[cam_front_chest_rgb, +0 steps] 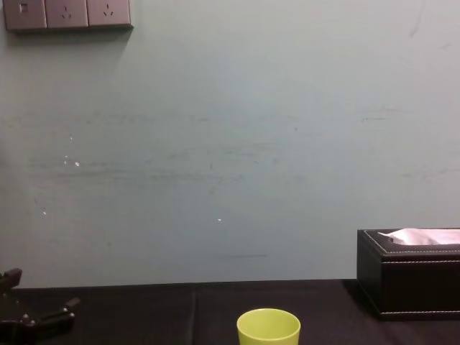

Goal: Stack the three plastic cups sequentially using one hand.

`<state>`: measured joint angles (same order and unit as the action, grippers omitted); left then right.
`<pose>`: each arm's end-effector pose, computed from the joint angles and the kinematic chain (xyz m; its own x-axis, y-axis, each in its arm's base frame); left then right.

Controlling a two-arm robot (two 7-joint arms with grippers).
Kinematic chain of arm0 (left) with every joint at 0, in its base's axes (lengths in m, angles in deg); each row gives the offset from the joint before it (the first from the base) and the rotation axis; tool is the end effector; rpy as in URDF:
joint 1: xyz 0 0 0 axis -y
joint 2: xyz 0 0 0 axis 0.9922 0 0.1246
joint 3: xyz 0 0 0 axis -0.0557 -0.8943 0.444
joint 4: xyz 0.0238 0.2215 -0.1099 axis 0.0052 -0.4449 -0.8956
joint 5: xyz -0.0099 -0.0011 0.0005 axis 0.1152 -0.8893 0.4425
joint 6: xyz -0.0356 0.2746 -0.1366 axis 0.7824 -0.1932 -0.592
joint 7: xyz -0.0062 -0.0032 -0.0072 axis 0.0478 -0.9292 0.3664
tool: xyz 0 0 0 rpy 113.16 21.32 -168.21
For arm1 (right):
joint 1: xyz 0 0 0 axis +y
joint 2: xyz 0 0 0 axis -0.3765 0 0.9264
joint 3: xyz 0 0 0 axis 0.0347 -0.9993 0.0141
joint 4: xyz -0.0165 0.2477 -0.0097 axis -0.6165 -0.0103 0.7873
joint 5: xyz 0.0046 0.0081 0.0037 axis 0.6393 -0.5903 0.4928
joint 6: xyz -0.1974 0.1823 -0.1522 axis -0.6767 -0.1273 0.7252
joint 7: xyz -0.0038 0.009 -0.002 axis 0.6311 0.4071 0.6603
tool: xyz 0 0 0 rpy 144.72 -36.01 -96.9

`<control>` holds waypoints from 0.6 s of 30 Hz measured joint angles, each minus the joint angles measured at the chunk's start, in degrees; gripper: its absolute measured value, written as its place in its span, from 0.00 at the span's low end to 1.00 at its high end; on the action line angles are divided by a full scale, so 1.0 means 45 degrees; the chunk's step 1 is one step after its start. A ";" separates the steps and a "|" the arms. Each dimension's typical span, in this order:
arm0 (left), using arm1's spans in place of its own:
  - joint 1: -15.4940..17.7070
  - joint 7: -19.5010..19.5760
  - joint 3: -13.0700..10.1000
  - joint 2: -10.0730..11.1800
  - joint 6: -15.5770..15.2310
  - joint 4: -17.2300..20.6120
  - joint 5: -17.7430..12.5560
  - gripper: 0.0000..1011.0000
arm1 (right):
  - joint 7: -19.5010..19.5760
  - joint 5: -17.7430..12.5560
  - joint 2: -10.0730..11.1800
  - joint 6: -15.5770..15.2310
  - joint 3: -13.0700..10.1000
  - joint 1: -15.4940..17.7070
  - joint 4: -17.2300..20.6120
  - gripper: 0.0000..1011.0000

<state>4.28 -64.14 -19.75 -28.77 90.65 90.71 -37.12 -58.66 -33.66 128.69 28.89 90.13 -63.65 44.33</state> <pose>0.3512 0.0590 -0.2685 0.2922 0.8803 0.3738 -0.9553 0.2873 0.0701 0.2975 -0.0779 -0.2519 0.3940 -0.8973 0.1991 0.9133 0.3578 -0.1946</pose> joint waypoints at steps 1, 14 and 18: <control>0.0000 0.0000 0.0000 0.0000 0.0000 0.0000 0.0000 0.99 | -0.0069 -0.0096 0.0088 -0.0090 -0.0078 0.0148 0.0138 0.99; 0.0000 0.0000 0.0000 0.0000 0.0000 0.0000 0.0000 0.99 | -0.1266 -0.1607 0.1595 -0.2165 -0.1489 0.2462 0.2378 0.99; 0.0000 0.0000 0.0000 0.0000 0.0000 0.0000 0.0000 0.99 | -0.1651 -0.1764 0.1907 -0.2683 -0.1665 0.2908 0.2849 0.99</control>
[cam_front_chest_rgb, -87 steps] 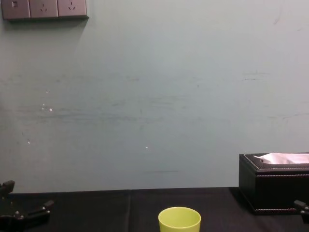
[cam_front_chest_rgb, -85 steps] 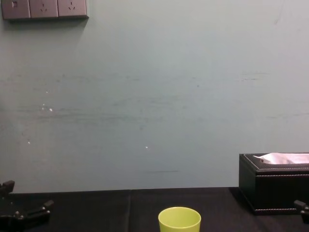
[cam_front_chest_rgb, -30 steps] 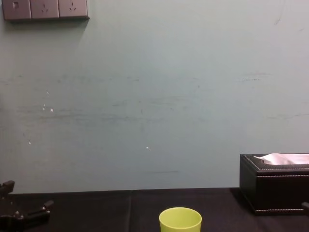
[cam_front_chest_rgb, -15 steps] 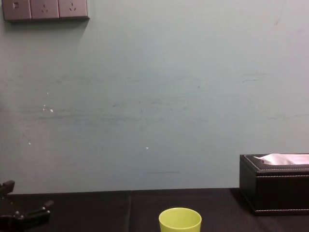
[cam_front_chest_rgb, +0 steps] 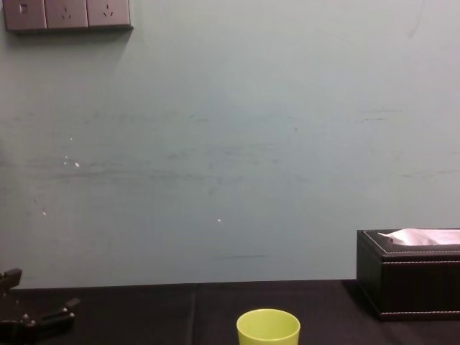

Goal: Stack the three plastic cups sequentially using one hand.

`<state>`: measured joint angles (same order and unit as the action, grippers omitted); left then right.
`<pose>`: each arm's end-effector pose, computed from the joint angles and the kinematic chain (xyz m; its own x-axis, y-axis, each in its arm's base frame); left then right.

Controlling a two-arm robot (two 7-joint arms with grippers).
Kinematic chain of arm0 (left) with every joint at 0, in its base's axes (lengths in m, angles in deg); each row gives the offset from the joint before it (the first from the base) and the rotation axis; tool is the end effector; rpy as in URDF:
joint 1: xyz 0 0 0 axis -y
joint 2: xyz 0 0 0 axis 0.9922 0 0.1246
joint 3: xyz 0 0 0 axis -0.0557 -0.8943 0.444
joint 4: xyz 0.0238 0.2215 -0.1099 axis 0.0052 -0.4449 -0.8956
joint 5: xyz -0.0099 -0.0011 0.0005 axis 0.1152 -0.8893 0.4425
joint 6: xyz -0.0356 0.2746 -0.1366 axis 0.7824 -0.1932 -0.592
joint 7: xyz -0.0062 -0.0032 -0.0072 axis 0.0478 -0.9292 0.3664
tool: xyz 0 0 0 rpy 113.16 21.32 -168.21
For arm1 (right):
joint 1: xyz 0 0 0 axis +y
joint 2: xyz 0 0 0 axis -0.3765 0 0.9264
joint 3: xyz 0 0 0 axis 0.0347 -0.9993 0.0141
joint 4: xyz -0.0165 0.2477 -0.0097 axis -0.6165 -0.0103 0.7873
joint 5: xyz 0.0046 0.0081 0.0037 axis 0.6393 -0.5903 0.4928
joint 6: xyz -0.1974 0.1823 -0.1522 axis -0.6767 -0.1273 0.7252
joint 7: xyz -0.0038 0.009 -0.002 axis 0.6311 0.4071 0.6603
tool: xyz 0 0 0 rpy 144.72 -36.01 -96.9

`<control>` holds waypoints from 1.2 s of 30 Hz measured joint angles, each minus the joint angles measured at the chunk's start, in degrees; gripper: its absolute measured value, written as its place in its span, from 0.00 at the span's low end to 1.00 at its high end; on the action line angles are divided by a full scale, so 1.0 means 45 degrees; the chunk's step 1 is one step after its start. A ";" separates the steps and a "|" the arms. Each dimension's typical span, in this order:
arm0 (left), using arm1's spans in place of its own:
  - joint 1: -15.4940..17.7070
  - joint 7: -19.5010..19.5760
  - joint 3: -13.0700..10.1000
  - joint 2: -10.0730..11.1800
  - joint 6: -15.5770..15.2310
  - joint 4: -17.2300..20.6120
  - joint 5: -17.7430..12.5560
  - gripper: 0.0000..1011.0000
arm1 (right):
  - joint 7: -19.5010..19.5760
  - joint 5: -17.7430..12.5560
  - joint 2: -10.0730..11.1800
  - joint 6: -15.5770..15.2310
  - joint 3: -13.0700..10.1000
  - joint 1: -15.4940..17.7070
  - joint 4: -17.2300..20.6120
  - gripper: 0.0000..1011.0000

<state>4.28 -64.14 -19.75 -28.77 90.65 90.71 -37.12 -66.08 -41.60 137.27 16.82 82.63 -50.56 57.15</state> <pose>0.3512 0.0590 -0.2685 0.2922 0.8803 0.3738 -0.9553 0.2873 0.0701 0.2562 -0.0872 -0.2247 0.5496 -0.8315 0.0811 0.7783 0.4743 -0.4114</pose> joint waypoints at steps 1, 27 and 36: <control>0.0000 0.0000 0.0000 0.0000 0.0000 0.0000 0.0000 0.99 | 0.0000 0.0000 0.0000 0.0000 0.0000 0.0000 0.0000 0.99; 0.0000 0.0000 0.0000 -0.0001 0.0000 0.0000 0.0000 0.99 | -0.0938 0.1139 -0.1506 -0.0788 0.1263 -0.0655 0.0060 0.99; 0.0000 0.0000 0.0000 0.0000 0.0000 0.0000 -0.0001 0.99 | -0.1094 0.1527 -0.2130 -0.0930 0.1498 -0.1218 -0.0347 0.99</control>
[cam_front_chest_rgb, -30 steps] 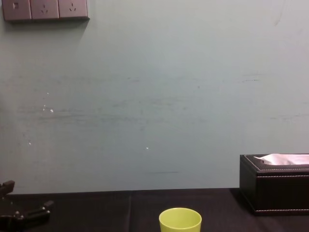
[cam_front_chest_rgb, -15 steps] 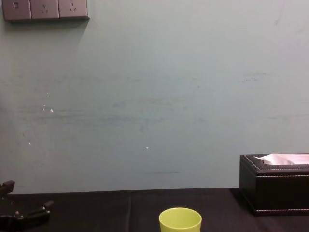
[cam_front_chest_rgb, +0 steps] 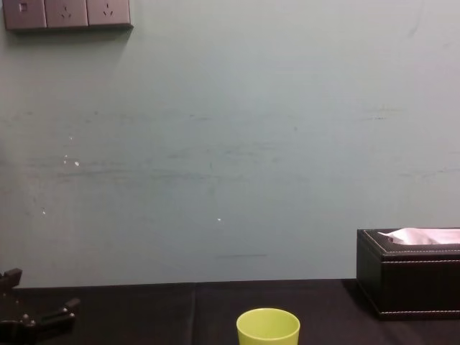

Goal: Stack the three plastic cups sequentially using one hand.

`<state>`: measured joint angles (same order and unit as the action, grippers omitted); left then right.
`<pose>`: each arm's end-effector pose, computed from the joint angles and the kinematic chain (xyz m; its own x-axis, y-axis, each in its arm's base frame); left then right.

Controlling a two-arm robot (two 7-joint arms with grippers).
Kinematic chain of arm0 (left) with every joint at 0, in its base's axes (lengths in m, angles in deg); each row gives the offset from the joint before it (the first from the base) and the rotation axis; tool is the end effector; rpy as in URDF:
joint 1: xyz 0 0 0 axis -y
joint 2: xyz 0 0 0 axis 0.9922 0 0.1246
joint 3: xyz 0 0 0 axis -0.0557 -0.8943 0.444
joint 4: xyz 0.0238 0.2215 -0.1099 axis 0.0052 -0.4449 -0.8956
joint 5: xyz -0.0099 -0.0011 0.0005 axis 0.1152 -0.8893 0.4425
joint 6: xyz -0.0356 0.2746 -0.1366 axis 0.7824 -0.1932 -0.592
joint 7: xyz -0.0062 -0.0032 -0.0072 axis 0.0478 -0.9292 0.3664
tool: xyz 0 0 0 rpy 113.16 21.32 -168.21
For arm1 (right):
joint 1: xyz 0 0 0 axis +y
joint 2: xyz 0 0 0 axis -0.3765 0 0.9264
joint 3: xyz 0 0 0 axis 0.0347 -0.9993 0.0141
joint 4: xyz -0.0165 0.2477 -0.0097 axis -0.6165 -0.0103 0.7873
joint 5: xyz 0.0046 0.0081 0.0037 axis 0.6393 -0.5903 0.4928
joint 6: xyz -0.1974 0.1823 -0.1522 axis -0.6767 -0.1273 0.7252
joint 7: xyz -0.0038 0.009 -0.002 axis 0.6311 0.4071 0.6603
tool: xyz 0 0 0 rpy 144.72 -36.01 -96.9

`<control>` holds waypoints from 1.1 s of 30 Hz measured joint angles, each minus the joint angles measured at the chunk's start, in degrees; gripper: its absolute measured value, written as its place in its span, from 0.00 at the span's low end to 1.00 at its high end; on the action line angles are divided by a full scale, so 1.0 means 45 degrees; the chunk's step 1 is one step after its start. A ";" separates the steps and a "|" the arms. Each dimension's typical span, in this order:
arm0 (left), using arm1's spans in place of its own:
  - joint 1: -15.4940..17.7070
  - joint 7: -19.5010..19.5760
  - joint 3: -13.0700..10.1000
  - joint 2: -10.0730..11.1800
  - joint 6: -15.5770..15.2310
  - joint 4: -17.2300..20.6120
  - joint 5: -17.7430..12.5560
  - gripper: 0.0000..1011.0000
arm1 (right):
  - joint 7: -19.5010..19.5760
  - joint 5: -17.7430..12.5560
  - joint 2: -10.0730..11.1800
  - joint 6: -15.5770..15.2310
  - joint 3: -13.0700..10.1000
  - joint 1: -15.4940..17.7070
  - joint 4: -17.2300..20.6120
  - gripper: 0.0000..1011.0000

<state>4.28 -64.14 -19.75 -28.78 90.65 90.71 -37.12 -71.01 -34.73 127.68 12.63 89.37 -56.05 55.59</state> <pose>0.3512 0.0589 -0.2685 0.2922 0.8804 0.3736 -0.9553 0.2873 0.0700 0.2623 -0.0404 -0.2404 0.6383 -0.7698 0.0003 0.6992 0.5796 -0.4185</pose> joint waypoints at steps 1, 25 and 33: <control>0.0000 0.0000 0.0000 0.0000 0.0000 0.0000 0.0000 0.99 | -0.0014 0.0045 -0.0047 -0.0016 0.0026 -0.0055 -0.0035 0.99; -0.0001 0.0000 0.0000 0.0000 0.0000 0.0000 0.0001 0.99 | -0.0416 0.0927 -0.1060 -0.0140 0.0371 -0.0985 -0.0916 0.99; -0.0001 -0.0001 0.0000 0.0000 0.0001 0.0000 0.0000 0.99 | -0.0496 0.1094 -0.1279 -0.0100 0.0430 -0.1157 -0.1071 0.99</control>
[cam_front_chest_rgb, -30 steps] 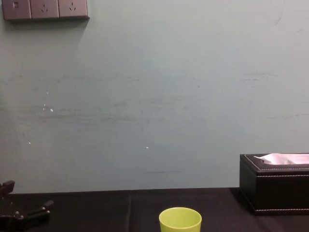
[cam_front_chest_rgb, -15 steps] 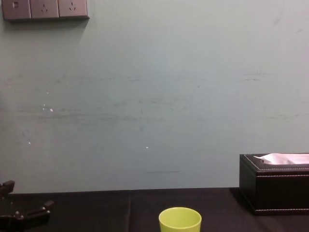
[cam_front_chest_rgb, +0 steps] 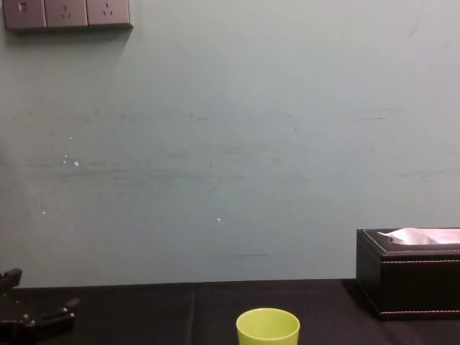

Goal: Stack the three plastic cups sequentially using one hand.

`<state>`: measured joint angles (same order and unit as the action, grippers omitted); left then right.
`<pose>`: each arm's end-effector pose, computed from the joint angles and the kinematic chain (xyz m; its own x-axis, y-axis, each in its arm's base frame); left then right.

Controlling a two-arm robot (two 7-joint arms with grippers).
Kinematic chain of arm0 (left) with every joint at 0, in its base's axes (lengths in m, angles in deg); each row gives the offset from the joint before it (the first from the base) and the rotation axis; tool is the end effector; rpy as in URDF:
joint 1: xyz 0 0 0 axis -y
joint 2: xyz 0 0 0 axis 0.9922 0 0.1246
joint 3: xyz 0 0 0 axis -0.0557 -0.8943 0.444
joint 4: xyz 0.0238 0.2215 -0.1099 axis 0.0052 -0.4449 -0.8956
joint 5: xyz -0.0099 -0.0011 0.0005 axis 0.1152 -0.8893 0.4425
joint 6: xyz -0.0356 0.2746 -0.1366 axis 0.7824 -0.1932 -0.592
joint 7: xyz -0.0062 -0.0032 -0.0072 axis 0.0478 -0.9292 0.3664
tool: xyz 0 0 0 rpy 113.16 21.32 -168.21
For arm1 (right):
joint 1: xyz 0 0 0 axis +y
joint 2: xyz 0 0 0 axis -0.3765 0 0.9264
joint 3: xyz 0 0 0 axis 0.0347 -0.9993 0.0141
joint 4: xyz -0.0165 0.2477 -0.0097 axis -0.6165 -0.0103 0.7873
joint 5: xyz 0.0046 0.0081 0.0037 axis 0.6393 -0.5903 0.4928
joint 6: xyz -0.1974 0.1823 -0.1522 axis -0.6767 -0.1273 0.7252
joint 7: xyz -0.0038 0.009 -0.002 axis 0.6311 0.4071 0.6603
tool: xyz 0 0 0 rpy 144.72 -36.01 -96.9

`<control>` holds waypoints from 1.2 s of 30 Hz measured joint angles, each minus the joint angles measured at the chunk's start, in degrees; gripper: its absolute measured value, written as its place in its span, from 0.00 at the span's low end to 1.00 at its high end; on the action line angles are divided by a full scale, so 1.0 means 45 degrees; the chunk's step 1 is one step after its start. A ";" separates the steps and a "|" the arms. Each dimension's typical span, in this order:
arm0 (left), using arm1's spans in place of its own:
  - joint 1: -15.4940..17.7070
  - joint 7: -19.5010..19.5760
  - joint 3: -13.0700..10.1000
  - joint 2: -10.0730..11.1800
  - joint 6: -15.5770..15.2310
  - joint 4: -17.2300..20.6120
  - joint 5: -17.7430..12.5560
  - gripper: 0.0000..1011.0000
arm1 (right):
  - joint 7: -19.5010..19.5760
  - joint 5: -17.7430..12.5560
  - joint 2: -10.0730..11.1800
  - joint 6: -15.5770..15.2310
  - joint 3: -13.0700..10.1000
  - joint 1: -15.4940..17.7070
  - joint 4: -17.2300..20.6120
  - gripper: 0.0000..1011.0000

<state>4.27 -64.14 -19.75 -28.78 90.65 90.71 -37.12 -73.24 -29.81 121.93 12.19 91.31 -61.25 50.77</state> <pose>0.3512 0.0589 -0.2686 0.2923 0.8804 0.3736 -0.9553 0.2873 0.0702 0.2820 -0.0269 -0.2473 0.6459 -0.7633 0.0117 0.7017 0.5876 -0.4029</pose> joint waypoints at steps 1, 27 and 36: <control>0.0001 0.0001 0.0000 0.0000 -0.0001 0.0001 0.0000 0.99 | -0.0017 0.0002 -0.0020 0.0003 0.0004 -0.0020 -0.0024 0.99; 0.0000 0.0001 -0.0001 0.0000 -0.0001 0.0000 0.0000 0.99 | -0.0020 -0.0002 -0.0016 0.0020 -0.0009 -0.0014 -0.0022 0.71; 0.0001 0.0000 0.0000 0.0000 -0.0001 0.0000 0.0000 0.99 | -0.0010 0.0002 -0.0009 0.0029 -0.0029 -0.0007 -0.0015 0.71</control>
<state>4.28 -64.14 -19.75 -28.78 90.65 90.71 -37.12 -73.29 -29.80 121.89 12.32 91.18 -61.28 50.70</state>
